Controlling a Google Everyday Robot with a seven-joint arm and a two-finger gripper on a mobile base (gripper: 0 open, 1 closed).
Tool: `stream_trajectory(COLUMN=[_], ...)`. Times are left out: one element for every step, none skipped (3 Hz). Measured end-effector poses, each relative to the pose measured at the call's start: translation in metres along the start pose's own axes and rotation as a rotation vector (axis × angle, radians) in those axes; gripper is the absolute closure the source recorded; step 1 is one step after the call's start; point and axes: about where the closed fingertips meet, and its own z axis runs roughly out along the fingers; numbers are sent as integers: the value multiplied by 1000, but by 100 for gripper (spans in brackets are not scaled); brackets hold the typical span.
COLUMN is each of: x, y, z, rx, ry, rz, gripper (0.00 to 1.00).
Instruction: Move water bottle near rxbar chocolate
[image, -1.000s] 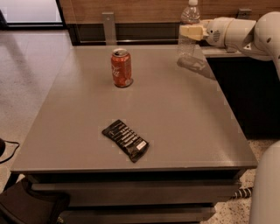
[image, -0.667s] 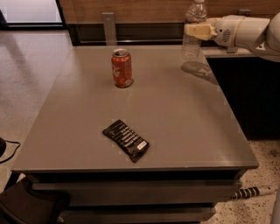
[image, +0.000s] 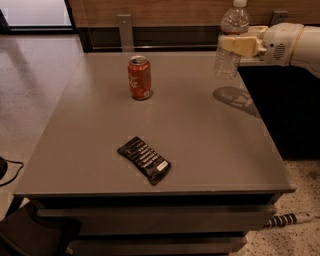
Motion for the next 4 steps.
stream_trajectory(x=[9, 38, 58, 65], y=[44, 95, 130, 162], z=[-15, -16, -15, -12], rx=[-28, -106, -150, -190], ry=[6, -15, -33, -29], rz=[-27, -43, -50, -69], gripper=[100, 100, 100, 100])
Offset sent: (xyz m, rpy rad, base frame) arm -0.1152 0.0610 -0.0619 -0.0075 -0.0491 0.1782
